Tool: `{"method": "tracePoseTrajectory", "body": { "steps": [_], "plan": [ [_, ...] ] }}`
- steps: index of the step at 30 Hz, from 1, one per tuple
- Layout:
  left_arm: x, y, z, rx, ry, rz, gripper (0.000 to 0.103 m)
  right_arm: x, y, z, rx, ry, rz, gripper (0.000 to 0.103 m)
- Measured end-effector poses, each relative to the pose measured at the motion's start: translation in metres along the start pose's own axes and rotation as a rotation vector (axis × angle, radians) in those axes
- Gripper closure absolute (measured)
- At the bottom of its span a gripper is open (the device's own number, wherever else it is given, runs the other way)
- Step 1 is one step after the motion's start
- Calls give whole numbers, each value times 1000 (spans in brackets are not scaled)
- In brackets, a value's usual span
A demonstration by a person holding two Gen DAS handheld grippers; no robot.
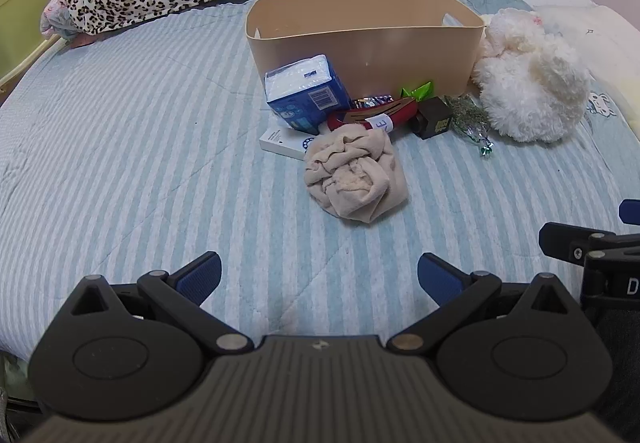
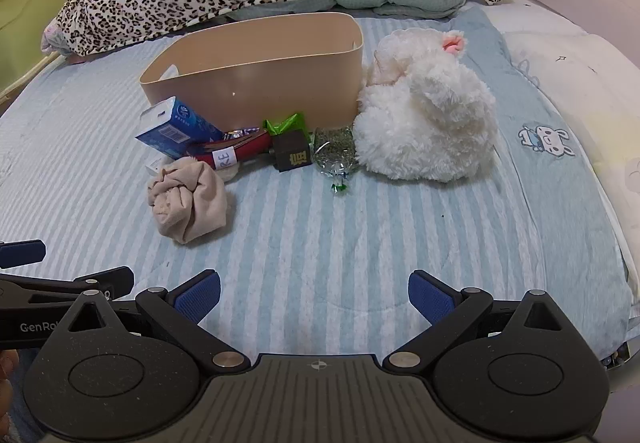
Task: Organize objects
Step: 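Move both tools toward the beige cloth and the green herb bag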
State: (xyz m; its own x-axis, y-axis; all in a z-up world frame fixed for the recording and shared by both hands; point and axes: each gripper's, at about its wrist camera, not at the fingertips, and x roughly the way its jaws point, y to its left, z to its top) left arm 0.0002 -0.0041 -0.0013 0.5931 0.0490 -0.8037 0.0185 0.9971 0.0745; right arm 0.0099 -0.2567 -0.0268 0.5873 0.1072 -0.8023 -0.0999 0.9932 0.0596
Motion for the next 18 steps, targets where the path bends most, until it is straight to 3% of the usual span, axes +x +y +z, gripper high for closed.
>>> {"method": "tracePoseTrajectory", "body": {
  "steps": [18],
  "plan": [
    [8, -1, 4, -18, 13, -3, 0, 5, -2, 3, -15, 0, -4, 1]
  ]
}}
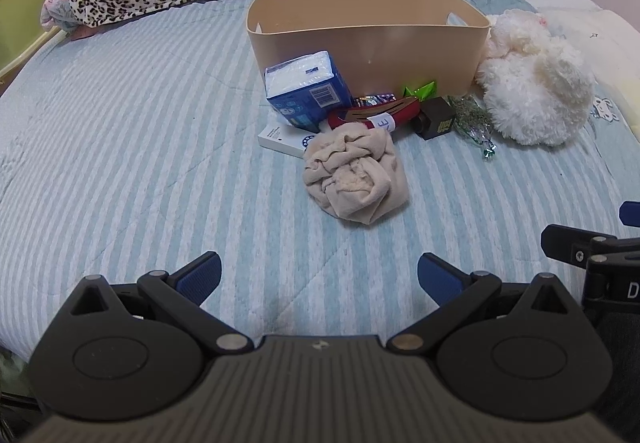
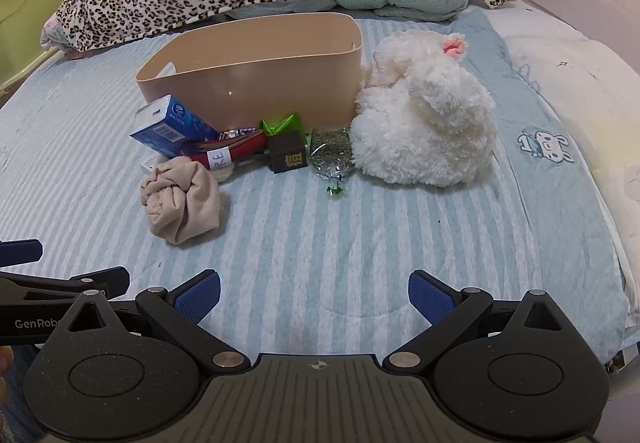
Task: Organize objects
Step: 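Move both tools toward the beige cloth and the green herb bag, then grasp the beige cloth with the left tool while the right tool grasps the herb bag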
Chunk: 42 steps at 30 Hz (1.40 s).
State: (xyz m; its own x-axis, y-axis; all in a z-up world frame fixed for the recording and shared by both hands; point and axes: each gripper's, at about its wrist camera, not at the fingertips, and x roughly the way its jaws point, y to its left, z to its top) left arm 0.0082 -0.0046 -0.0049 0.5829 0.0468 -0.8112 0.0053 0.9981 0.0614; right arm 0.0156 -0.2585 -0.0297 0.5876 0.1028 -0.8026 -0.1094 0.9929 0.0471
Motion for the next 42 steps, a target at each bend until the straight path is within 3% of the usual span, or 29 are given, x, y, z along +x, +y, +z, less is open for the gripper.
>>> {"method": "tracePoseTrajectory", "body": {
  "steps": [27, 33, 42],
  "plan": [
    [58, -2, 31, -42, 9, -10, 0, 57, -23, 26, -37, 3, 27, 11],
    [77, -6, 44, -63, -6, -5, 0, 86, -27, 39, -49, 7, 43, 15],
    [112, -9, 57, -56, 16, 26, 0, 140, -21, 56, -48, 36, 51, 30]
  ]
}}
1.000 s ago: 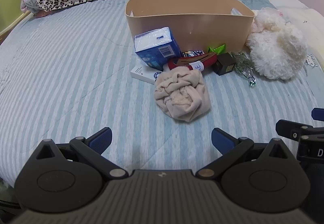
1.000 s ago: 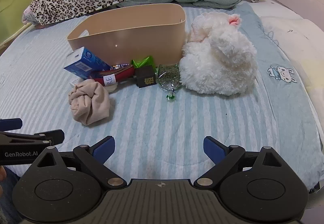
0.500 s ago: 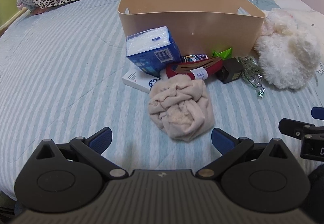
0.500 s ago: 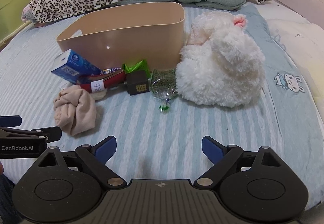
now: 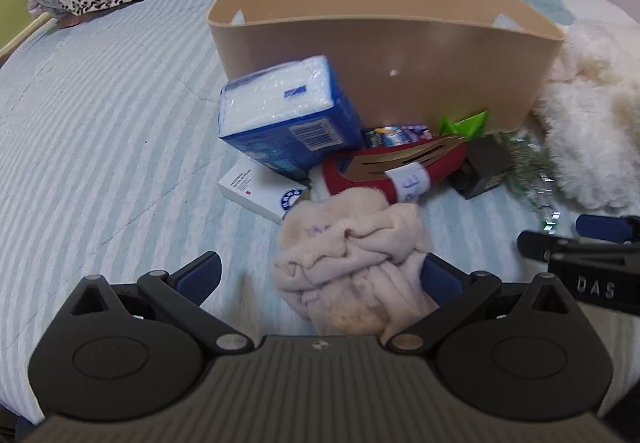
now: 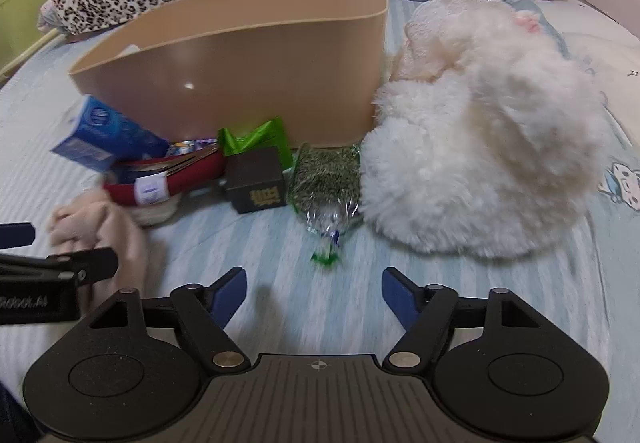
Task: Organize objects
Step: 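Grasp the beige cloth with the left tool while the right tool grasps the herb bag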
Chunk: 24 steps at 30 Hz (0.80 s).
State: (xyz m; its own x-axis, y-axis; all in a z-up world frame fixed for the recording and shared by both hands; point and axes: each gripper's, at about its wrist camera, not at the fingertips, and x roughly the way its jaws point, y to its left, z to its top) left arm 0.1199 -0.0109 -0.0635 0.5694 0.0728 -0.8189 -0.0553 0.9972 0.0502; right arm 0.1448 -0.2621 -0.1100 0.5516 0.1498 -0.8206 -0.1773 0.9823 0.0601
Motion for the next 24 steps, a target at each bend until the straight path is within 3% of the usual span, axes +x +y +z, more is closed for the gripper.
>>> {"method": "tracePoseTrajectory", "body": {
  "steps": [5, 6, 8, 12, 17, 24],
  "plan": [
    [18, 1, 1, -7, 34, -24, 1, 23, 1, 6, 15, -5, -36, 46],
    [20, 1, 1, -5, 39, -37, 10, 25, 1, 7, 23, -10, -38, 49],
    [23, 2, 1, -4, 52, -81, 19, 27, 1, 7, 38, -22, -39, 67],
    [18, 2, -1, 13, 29, -118, 39, 26, 3, 6, 45, -36, -35, 86],
    [7, 7, -4, 13, 23, -154, 52, 14, 3, 0, 44, -51, -22, 89],
    [-18, 22, -4, 17, -20, -181, 60, -24, -2, -2, 55, -98, 4, 90]
  ]
}}
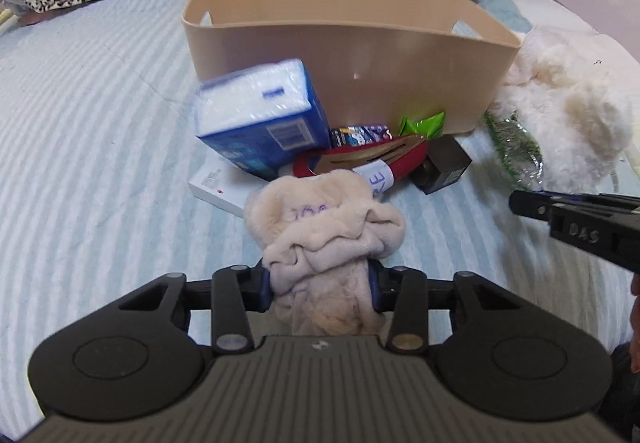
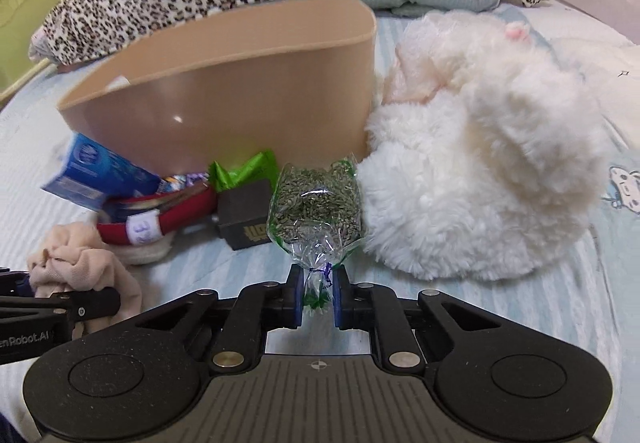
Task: Organize objects
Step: 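Grasp the beige cloth with the left tool while the right tool grasps the herb bag, then carry the cloth with the left tool into the basket while the right tool drops the herb bag in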
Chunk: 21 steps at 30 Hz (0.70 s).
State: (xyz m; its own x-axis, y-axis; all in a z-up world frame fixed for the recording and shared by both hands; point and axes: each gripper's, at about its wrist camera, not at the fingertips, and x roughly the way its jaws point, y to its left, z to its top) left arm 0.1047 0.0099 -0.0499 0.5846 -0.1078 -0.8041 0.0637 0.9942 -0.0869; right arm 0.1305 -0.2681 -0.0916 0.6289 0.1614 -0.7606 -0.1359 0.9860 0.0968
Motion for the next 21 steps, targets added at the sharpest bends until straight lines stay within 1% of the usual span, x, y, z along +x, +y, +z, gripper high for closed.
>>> {"method": "tracePoseTrajectory", "body": {
  "steps": [2, 5, 8, 12, 17, 21],
  "plan": [
    [-10, 3, 2, -16, -12, -10, 60, -12, 0, 2, 4, -23, 4, 90],
    [-28, 4, 10, -12, -50, 0, 60, -26, 1, 11, 10, -61, 10, 89],
    [-49, 4, 21, 2, -118, -7, 60, -42, 0, 22, 12, -108, 11, 89],
    [-70, -2, 43, 44, -209, 6, 60, -55, 0, 38, 7, -168, 15, 89],
    [-79, -9, 76, 74, -294, 30, 60, -56, 2, 67, 5, -223, 39, 89],
    [-70, -13, 101, 89, -337, 62, 60, -50, 2, 89, 20, -251, 45, 89]
  ]
}}
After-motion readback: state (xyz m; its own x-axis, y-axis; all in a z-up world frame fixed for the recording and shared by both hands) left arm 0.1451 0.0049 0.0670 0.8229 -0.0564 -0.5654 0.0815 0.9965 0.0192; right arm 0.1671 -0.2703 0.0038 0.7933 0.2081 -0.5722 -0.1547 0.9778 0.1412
